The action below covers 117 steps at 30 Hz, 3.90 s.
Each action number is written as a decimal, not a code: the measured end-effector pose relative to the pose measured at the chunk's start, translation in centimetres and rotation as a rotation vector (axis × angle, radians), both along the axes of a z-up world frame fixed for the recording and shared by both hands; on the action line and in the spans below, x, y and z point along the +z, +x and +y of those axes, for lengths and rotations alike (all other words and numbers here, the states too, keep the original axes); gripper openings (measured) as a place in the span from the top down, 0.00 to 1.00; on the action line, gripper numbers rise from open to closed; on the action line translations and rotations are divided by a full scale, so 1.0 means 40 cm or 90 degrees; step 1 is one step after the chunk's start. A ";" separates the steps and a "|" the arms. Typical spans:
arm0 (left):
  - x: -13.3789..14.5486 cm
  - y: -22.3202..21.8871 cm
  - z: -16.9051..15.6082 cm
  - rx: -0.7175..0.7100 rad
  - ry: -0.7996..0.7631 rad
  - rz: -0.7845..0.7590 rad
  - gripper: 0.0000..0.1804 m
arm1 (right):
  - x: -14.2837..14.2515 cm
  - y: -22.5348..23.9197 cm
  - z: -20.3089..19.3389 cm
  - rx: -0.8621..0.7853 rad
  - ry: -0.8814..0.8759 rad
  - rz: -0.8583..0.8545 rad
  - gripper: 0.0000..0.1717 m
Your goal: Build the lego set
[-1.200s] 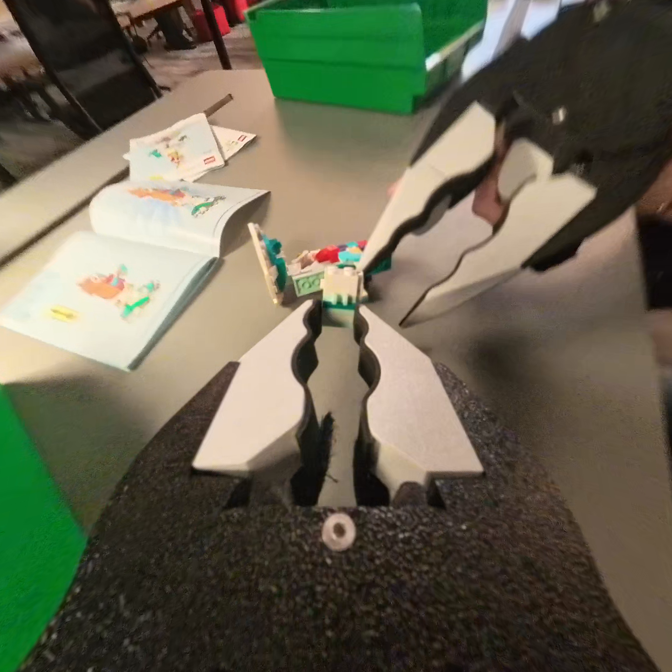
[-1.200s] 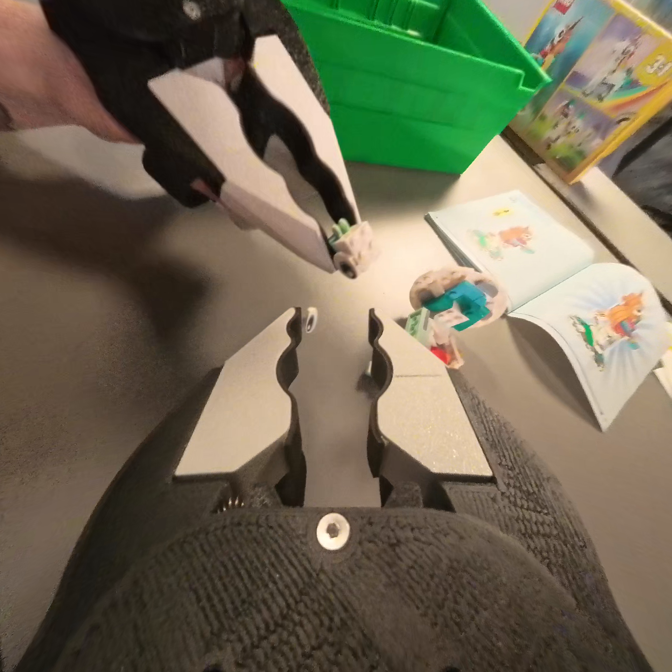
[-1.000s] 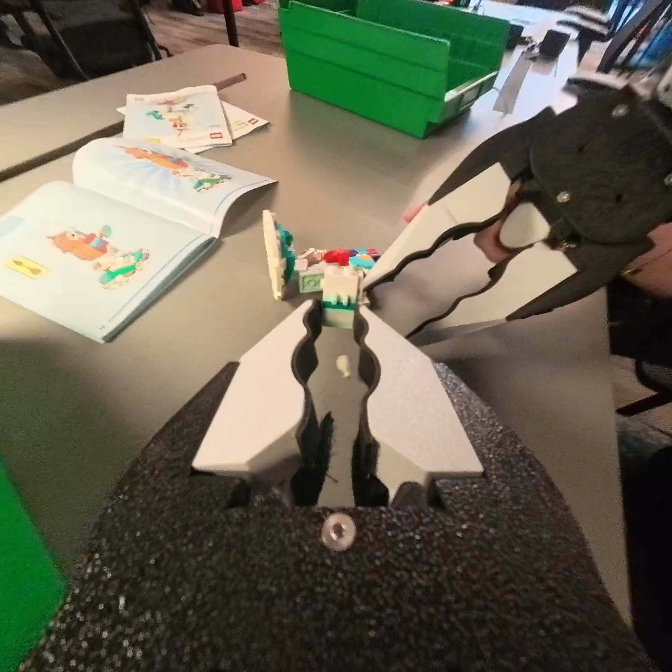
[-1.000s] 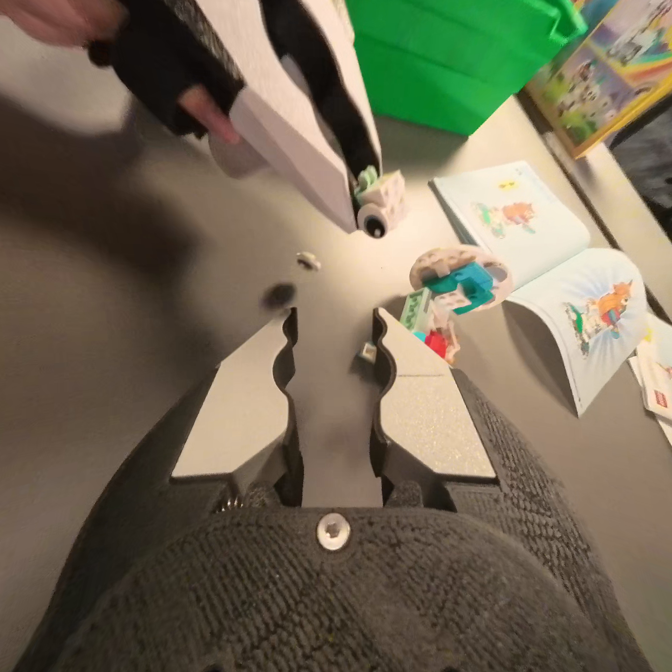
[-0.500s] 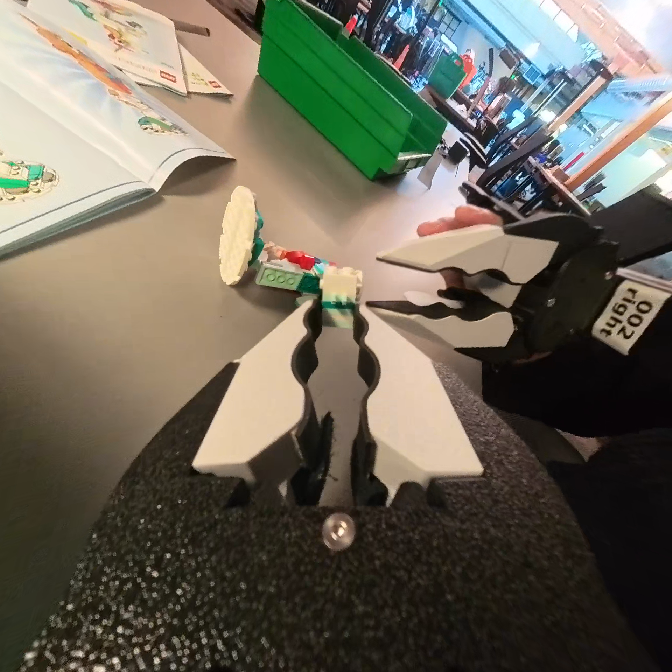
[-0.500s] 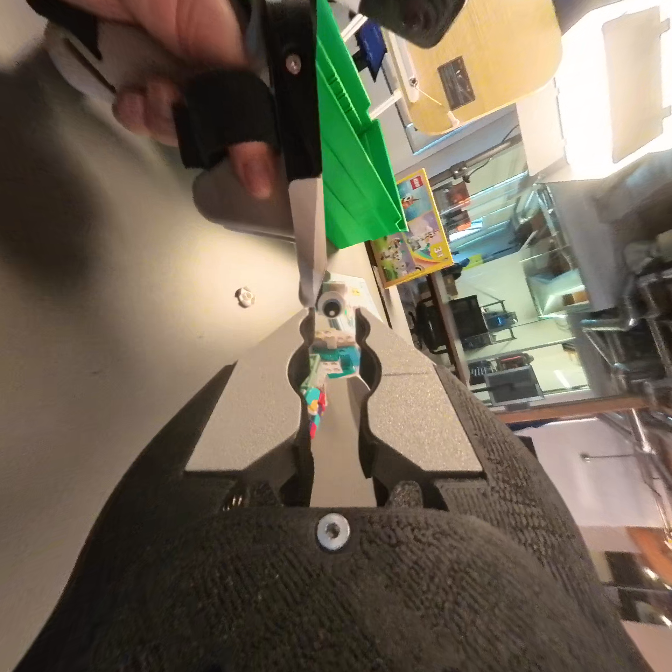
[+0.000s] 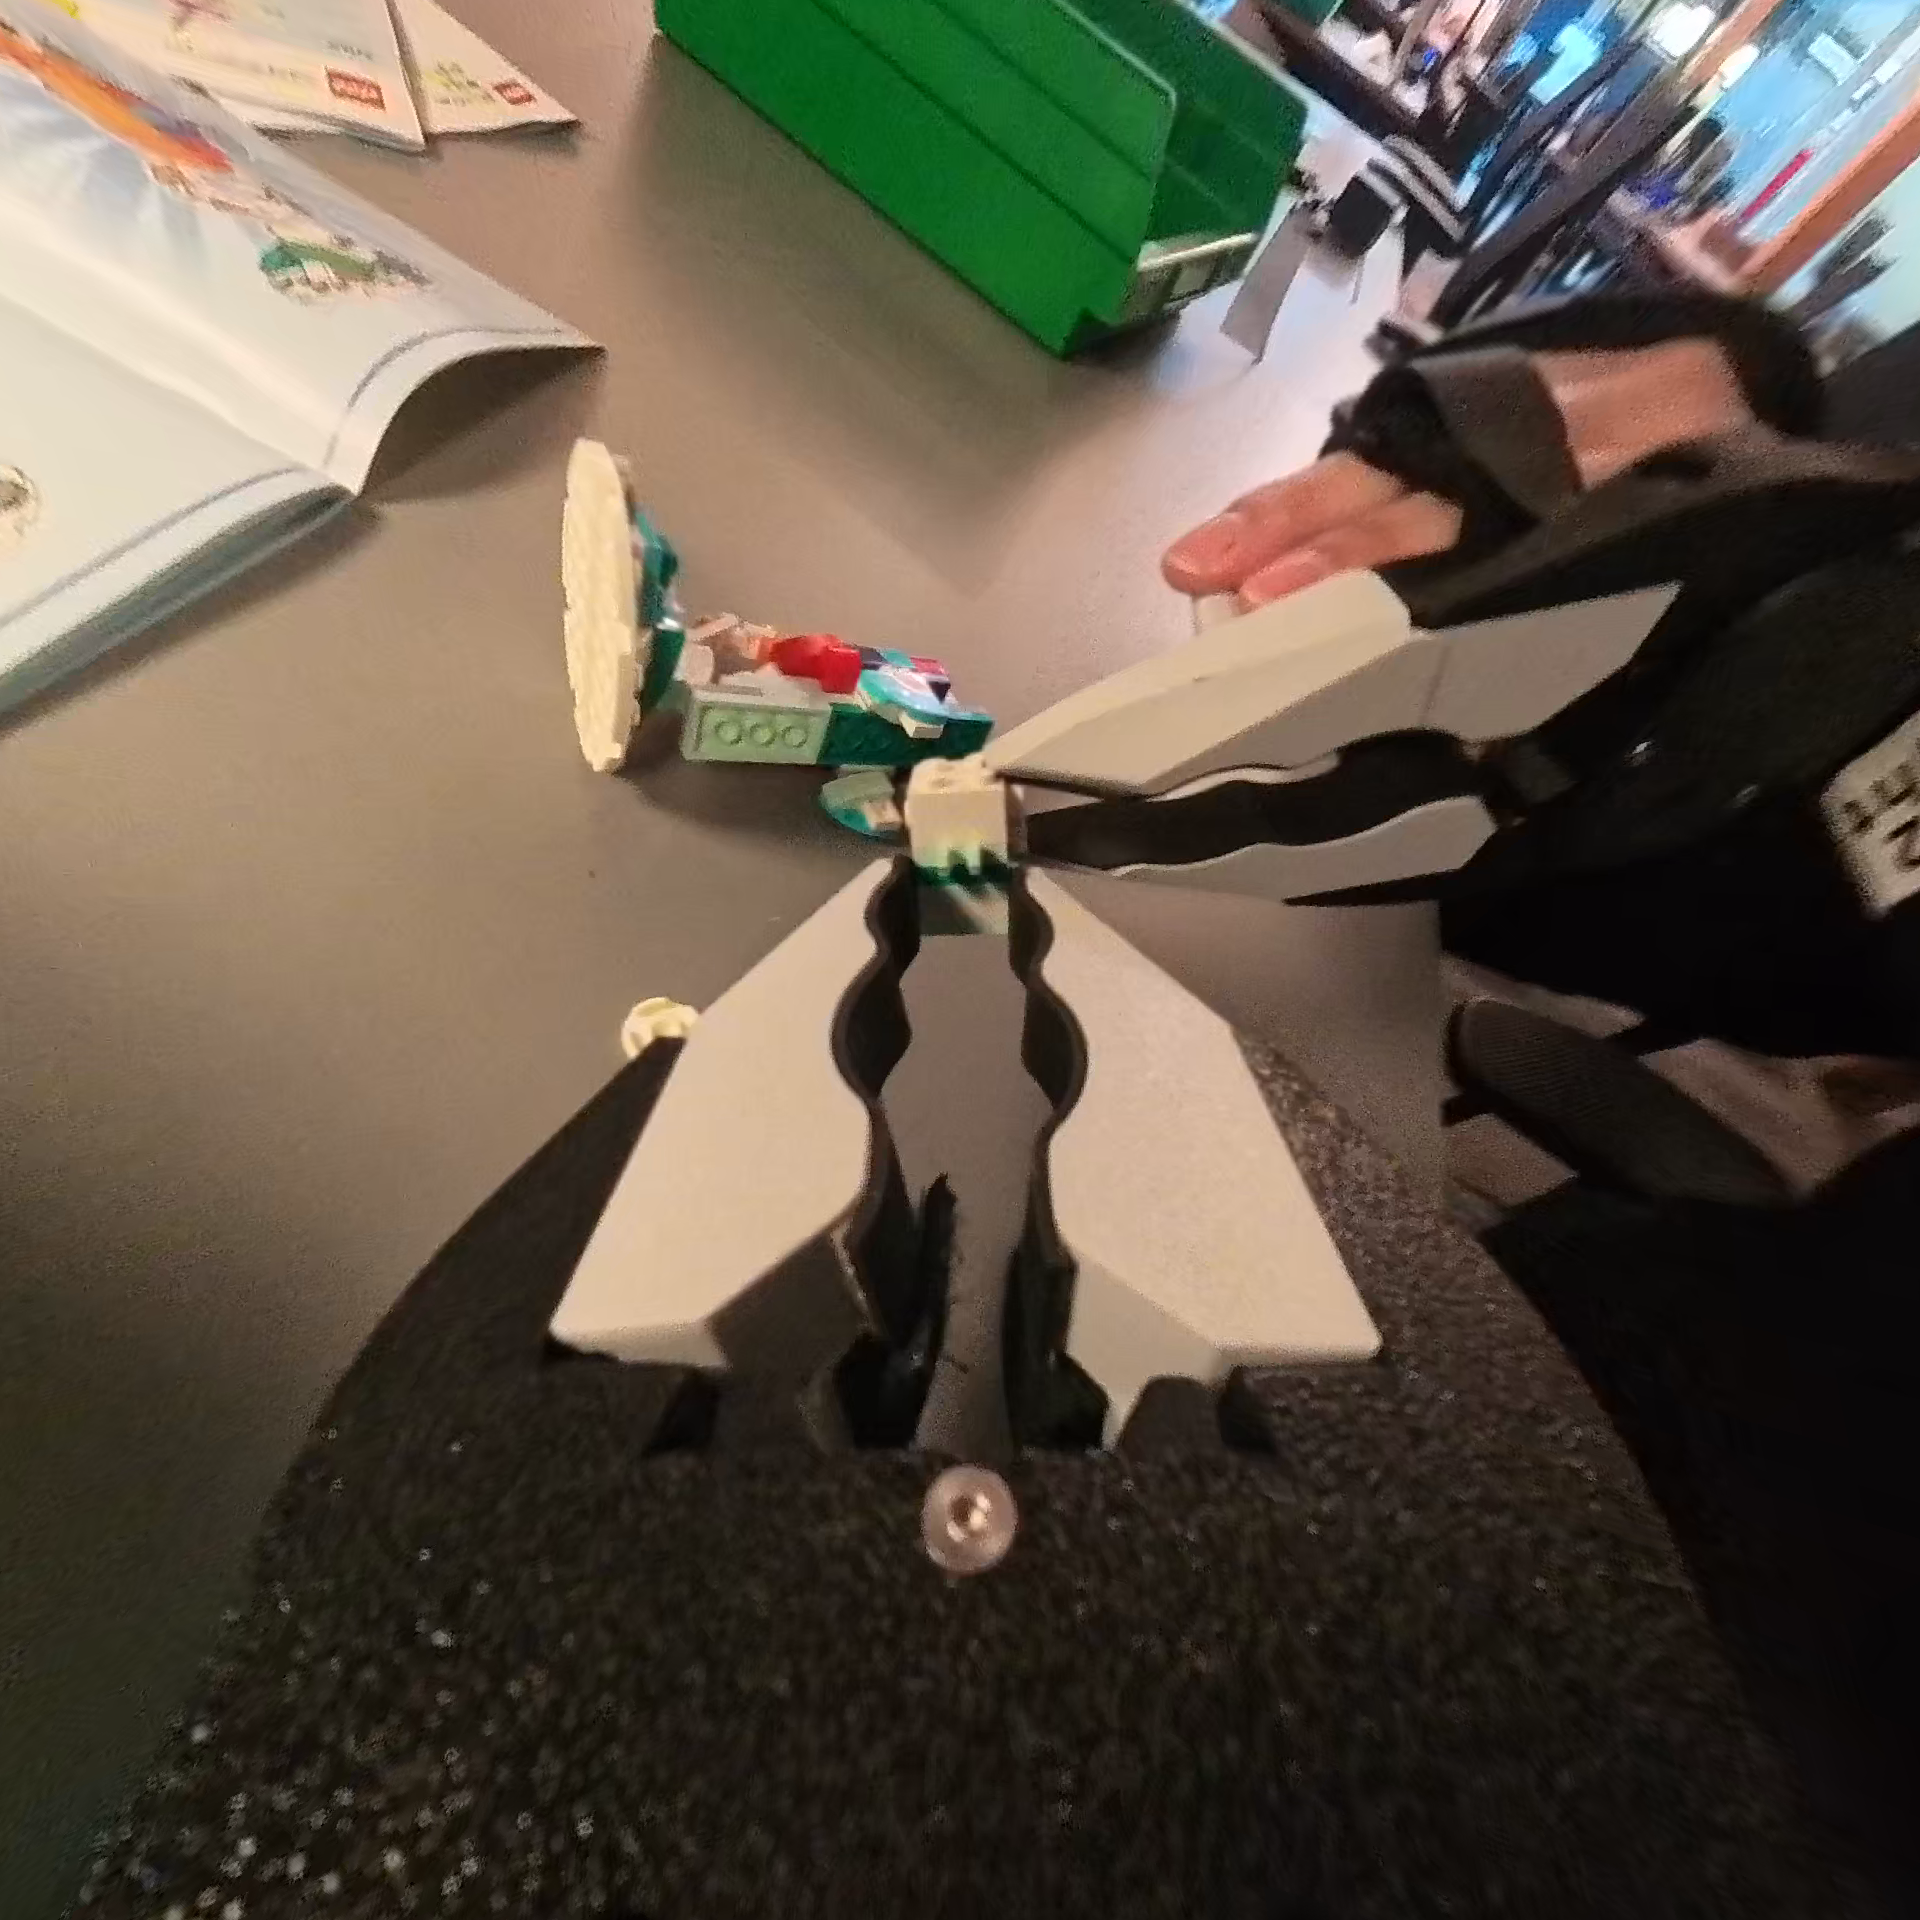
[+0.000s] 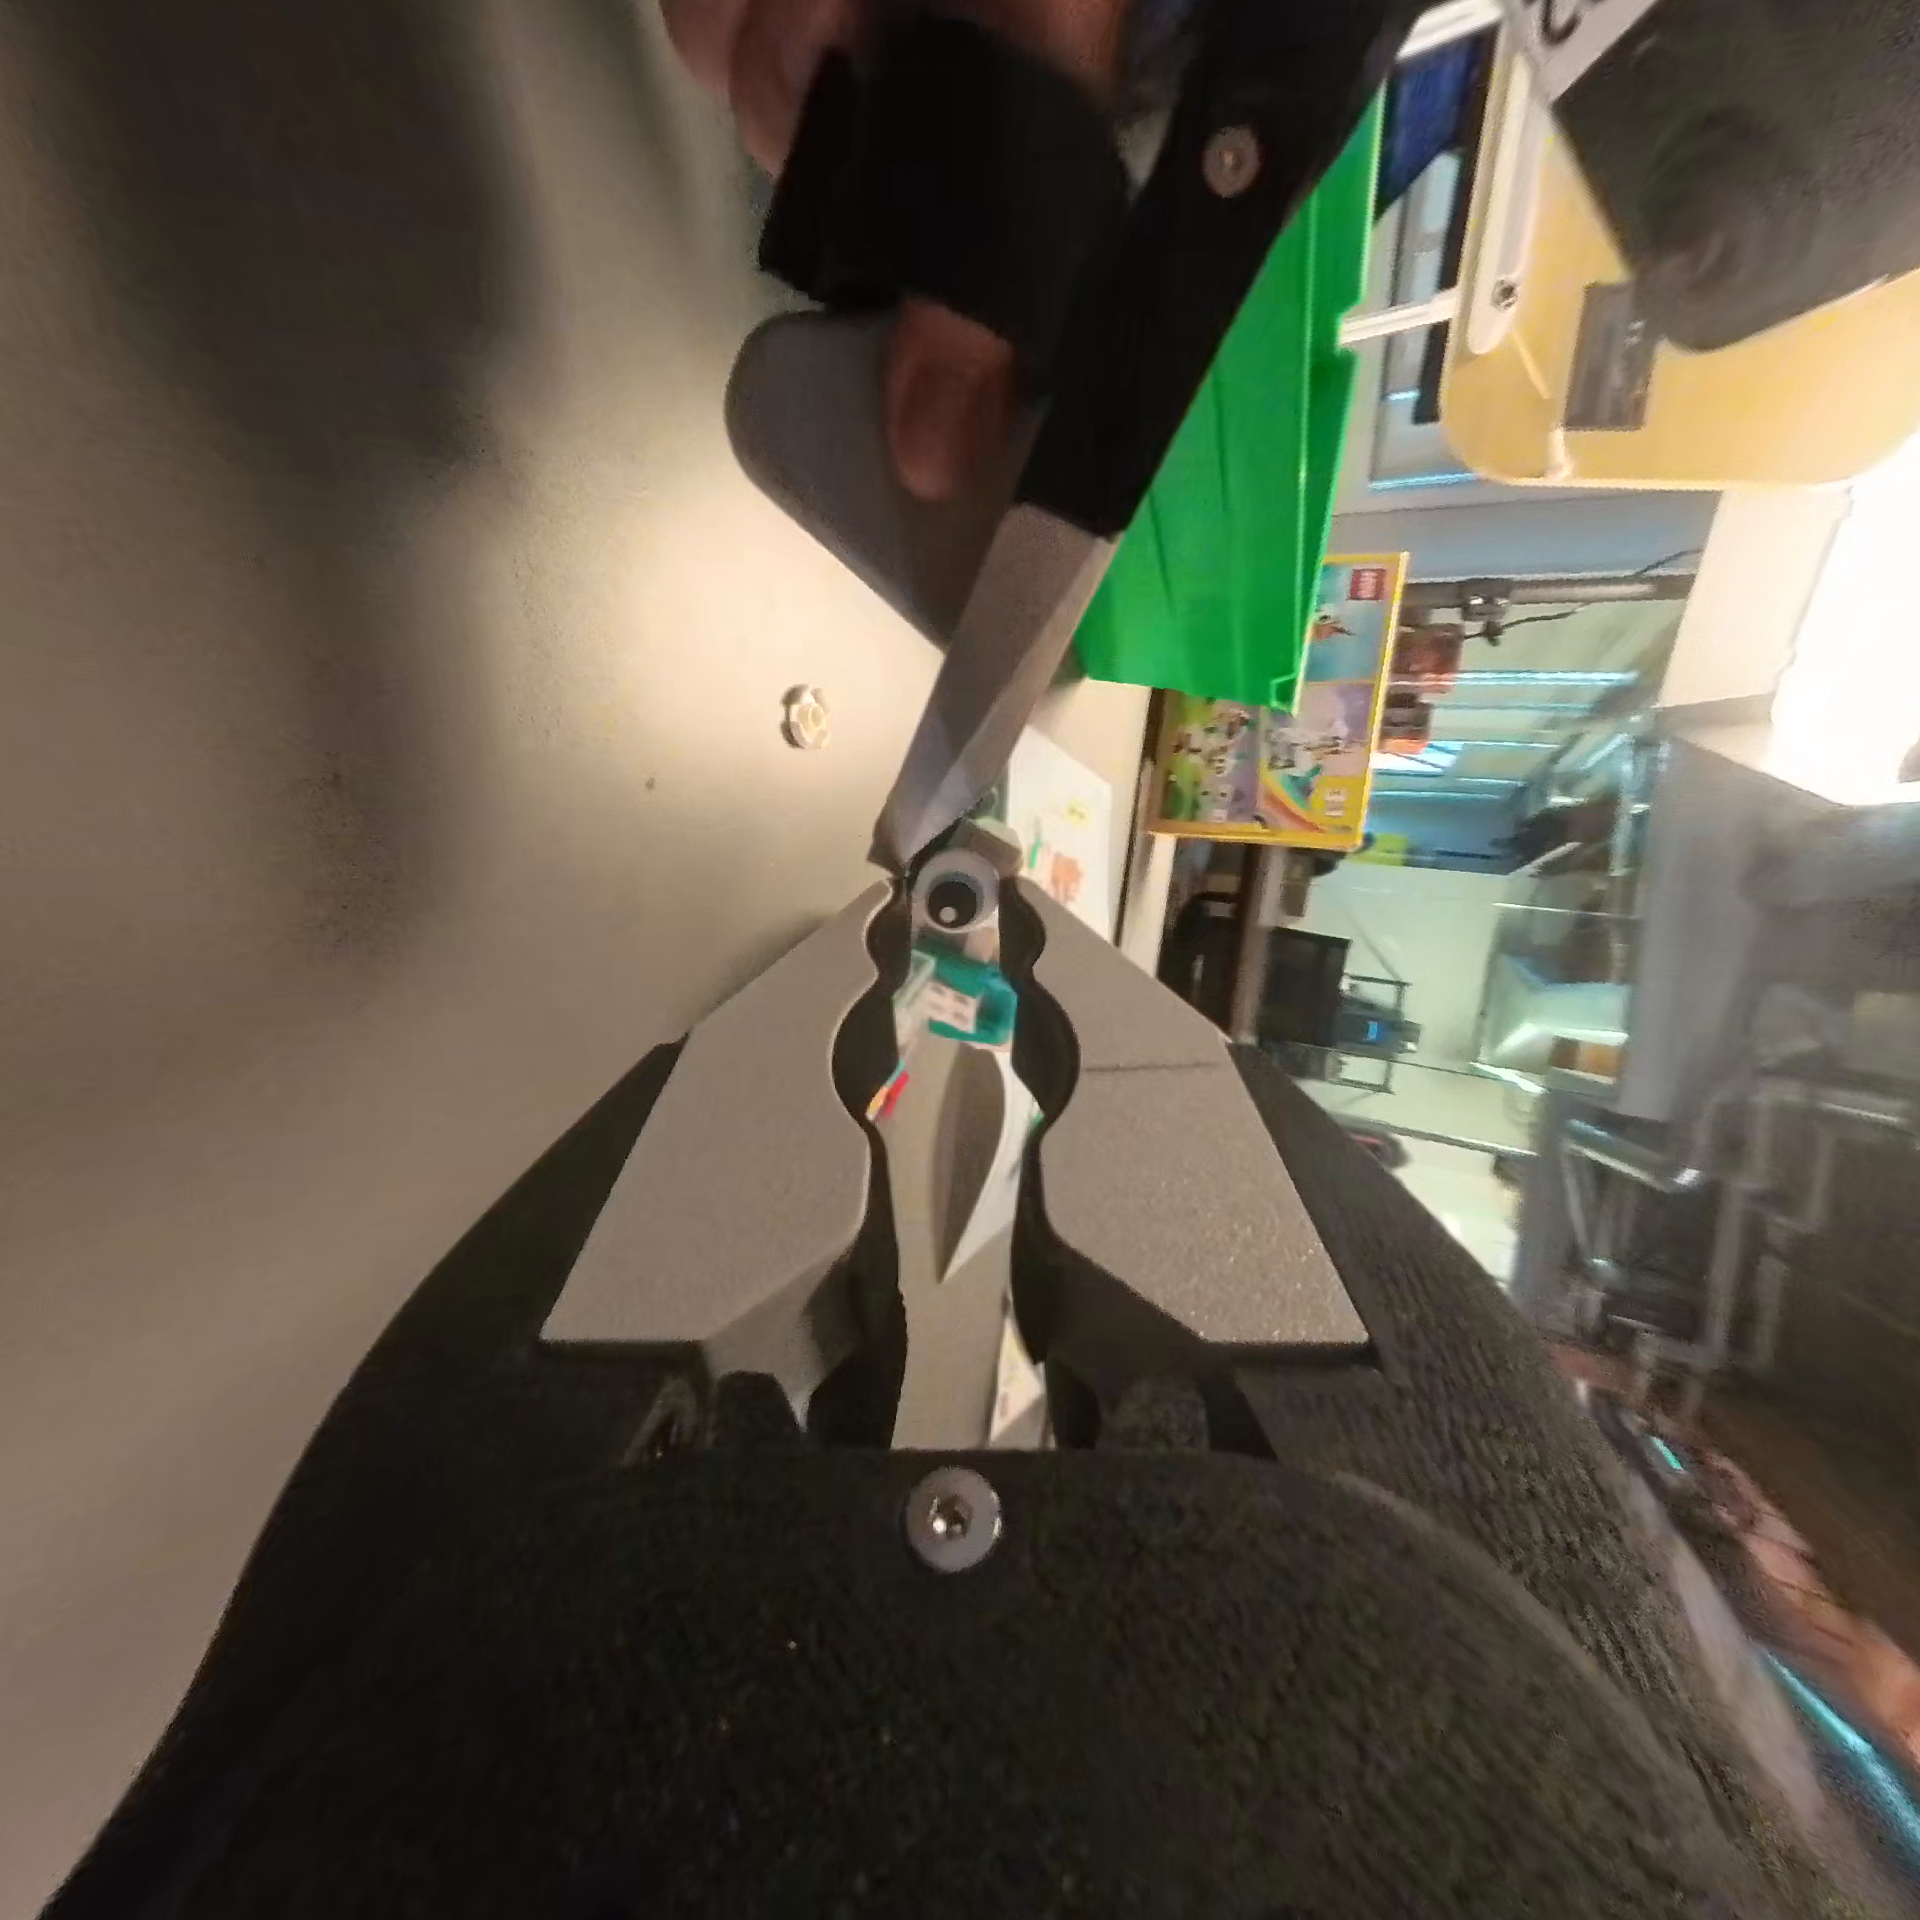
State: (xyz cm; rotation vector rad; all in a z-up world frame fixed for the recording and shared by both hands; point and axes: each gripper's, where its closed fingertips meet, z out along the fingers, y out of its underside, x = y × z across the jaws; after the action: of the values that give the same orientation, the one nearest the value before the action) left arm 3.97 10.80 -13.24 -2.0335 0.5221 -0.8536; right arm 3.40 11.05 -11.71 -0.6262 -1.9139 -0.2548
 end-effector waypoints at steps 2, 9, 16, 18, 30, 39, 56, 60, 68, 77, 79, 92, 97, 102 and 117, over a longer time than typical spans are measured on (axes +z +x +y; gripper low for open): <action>-0.002 -0.002 0.001 0.002 0.030 0.044 0.92 | -0.001 0.004 0.002 -0.003 -0.034 -0.008 0.91; -0.035 -0.052 0.019 0.035 0.106 0.246 0.92 | -0.017 0.013 0.001 -0.018 -0.230 0.017 0.91; -0.055 -0.102 0.014 0.048 0.140 0.332 0.93 | -0.093 0.043 0.002 -0.096 -0.511 0.026 0.91; -0.066 -0.099 0.005 0.029 0.137 0.348 0.93 | -0.103 0.044 -0.003 -0.097 -0.546 0.033 0.91; -0.061 -0.048 -0.023 -0.100 0.260 0.414 0.92 | -0.071 0.028 -0.034 -0.073 -0.680 0.095 0.84; -0.052 -0.001 -0.050 -0.194 0.371 0.459 0.92 | -0.048 0.013 -0.099 0.051 -0.581 0.059 0.87; -0.047 -0.091 -0.047 -0.024 0.300 0.435 0.92 | -0.009 0.031 -0.029 -0.009 -0.469 0.150 0.92; -0.059 -0.089 -0.030 -0.007 0.214 0.376 0.92 | -0.011 0.013 -0.031 0.001 -0.478 0.168 0.92; -0.042 -0.078 -0.020 0.015 0.104 0.232 0.80 | -0.035 0.001 -0.029 0.006 -0.370 0.153 0.92; 0.016 -0.014 -0.031 -0.009 0.059 0.010 0.93 | -0.011 -0.015 -0.053 0.034 -0.281 0.155 0.92; 0.019 -0.009 -0.033 -0.012 0.053 -0.003 0.96 | -0.010 -0.015 -0.051 0.030 -0.265 0.152 0.92; 0.025 -0.020 -0.025 0.031 0.101 0.081 0.99 | -0.001 -0.021 -0.044 0.023 -0.142 0.169 0.91; 0.045 -0.002 -0.041 0.014 0.093 0.032 0.99 | 0.021 -0.004 -0.062 0.053 -0.222 0.228 0.91; 0.056 0.010 -0.048 0.000 0.096 0.026 0.99 | 0.032 0.007 -0.070 0.061 -0.162 0.217 0.92; 0.139 -0.071 -0.152 -0.043 0.063 -0.124 1.00 | 0.148 0.141 -0.152 0.166 -0.425 0.213 0.92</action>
State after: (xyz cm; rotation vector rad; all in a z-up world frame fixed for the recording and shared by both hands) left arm 1.13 4.71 -7.67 -1.8291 0.5152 -1.0330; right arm 9.05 4.99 -5.80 -0.7806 -1.7101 0.6440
